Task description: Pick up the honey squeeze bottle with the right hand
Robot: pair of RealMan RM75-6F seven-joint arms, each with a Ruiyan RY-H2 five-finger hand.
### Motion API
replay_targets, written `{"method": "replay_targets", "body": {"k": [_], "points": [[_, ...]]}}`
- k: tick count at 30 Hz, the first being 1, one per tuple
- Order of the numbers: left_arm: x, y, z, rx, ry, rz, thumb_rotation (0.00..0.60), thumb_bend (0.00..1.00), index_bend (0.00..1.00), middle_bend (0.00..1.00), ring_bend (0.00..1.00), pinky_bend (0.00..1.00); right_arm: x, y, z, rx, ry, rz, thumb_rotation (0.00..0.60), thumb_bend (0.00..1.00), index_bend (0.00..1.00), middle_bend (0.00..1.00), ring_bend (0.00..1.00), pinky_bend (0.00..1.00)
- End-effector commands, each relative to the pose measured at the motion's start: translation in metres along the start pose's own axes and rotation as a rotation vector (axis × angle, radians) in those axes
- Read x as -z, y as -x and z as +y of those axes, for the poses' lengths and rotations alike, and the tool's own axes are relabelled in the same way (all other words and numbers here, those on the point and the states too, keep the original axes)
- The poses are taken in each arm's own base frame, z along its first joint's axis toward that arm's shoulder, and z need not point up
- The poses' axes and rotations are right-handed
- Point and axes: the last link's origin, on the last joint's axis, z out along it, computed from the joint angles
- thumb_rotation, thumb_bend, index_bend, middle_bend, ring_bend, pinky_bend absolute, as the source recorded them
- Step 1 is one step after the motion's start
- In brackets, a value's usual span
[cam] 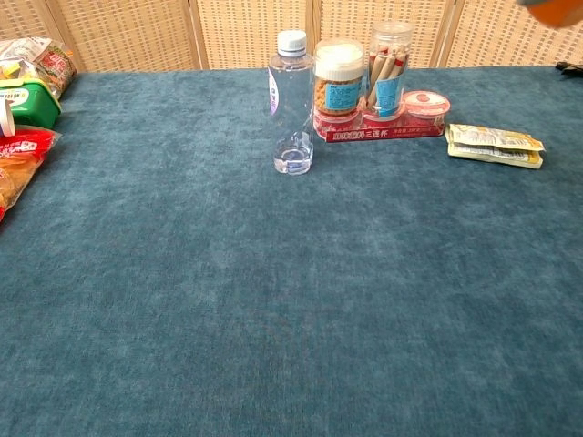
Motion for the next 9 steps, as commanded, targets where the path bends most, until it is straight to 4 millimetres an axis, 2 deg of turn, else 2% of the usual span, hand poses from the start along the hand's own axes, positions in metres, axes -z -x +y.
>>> {"method": "replay_targets", "body": {"k": [1,9], "points": [[0.0004,-0.0003,-0.0010,0.002,-0.001,0.002,0.600,0.43,0.28,0.15,0.00,0.00,0.0010,-0.0036,-0.0026,-0.008,-0.009,0.008,0.600,0.00,0.55,0.89,1.00,1.00],[-0.0004,0.0007,-0.0008,0.002,0.005,-0.002,0.600,0.43,0.28,0.15,0.00,0.00,0.0040,-0.0021,-0.0026,-0.005,-0.010,-0.002,0.600,0.00,0.55,0.89,1.00,1.00]]}}
